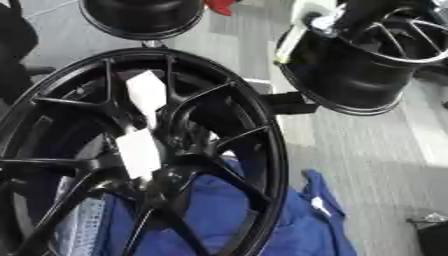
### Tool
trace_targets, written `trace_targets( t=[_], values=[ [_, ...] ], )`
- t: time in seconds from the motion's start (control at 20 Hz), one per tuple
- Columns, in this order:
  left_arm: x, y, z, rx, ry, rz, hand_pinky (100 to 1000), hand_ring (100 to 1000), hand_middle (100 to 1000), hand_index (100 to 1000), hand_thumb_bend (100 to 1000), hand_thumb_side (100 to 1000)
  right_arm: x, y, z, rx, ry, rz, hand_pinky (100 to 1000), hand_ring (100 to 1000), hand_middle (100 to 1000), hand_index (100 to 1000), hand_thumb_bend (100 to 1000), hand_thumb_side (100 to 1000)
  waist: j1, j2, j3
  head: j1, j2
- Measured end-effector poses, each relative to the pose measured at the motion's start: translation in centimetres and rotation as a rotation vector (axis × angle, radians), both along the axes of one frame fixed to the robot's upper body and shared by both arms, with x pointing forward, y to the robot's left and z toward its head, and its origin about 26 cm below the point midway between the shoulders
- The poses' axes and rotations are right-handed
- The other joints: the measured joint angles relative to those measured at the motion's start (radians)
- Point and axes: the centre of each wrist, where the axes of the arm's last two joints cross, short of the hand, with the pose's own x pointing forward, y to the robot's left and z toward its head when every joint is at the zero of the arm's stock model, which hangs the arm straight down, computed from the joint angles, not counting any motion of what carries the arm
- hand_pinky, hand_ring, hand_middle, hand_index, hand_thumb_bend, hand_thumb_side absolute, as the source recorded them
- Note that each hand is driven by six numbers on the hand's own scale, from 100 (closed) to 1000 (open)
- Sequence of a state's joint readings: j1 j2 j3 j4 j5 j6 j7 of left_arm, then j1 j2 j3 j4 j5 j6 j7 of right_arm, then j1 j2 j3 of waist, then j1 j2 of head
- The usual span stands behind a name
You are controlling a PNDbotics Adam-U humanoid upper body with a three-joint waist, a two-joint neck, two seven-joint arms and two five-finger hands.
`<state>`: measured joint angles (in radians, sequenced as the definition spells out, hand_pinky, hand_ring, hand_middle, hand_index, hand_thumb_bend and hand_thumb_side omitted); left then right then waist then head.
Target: Pull the pin out of the wheel hub.
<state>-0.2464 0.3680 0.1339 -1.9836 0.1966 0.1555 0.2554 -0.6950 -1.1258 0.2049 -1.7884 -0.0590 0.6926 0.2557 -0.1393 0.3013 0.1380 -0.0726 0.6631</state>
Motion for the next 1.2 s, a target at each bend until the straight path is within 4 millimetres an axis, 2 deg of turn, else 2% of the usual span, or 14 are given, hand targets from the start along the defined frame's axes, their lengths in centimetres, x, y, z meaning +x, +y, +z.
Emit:
trace_targets(
  t=[0.1,0.25,0.4,0.45,0.5,0.6,0.8,1.05,1.2],
  values=[
    [0.0,0.1,0.0,-0.003,-0.005,0.008,854,753,569,723,100,674,-0.8,-3.2,-1.2,0.014,-0.022,-0.121,817,681,481,660,176,100,0.003,0.001,-0.003,0.008,0.003],
    [-0.1,0.4,0.1,-0.008,-0.013,0.026,853,753,569,723,100,674,-1.6,-7.7,-3.4,0.036,-0.051,-0.316,806,675,492,675,192,100,0.006,0.010,-0.013,0.022,0.004],
    [-0.1,0.6,0.1,-0.013,-0.017,0.043,853,752,569,723,100,672,-2.2,-11.8,-5.1,0.072,-0.107,-0.498,795,690,530,709,252,100,0.013,0.015,-0.019,0.036,0.005],
    [-0.2,0.7,0.0,-0.014,-0.017,0.047,853,752,569,723,100,671,-2.4,-13.0,-5.6,0.088,-0.126,-0.552,793,710,588,747,282,127,0.014,0.017,-0.021,0.040,0.005],
    [-0.2,0.7,0.0,-0.015,-0.017,0.050,853,752,569,723,100,670,-2.5,-14.1,-6.1,0.105,-0.142,-0.602,803,759,683,799,322,182,0.015,0.019,-0.021,0.043,0.005],
    [-0.2,0.7,0.0,-0.015,-0.019,0.053,853,752,568,723,100,669,-2.7,-16.0,-7.0,0.131,-0.159,-0.677,820,812,766,840,343,245,0.016,0.021,-0.021,0.047,0.006],
    [-0.2,0.7,0.0,-0.015,-0.019,0.056,853,752,568,722,100,670,-3.0,-18.2,-8.0,0.136,-0.151,-0.761,824,821,778,848,332,265,0.020,0.025,-0.021,0.050,0.013],
    [-0.2,0.8,0.0,-0.016,-0.019,0.059,853,751,567,722,100,667,-3.1,-18.9,-8.1,0.123,-0.163,-0.793,807,783,722,815,311,250,0.021,0.026,-0.021,0.053,0.013],
    [-0.2,0.8,0.0,-0.016,-0.020,0.060,853,751,567,722,100,666,-3.1,-18.7,-7.7,0.119,-0.205,-0.803,800,734,638,786,214,247,0.021,0.027,-0.021,0.055,0.013]
  ],
)
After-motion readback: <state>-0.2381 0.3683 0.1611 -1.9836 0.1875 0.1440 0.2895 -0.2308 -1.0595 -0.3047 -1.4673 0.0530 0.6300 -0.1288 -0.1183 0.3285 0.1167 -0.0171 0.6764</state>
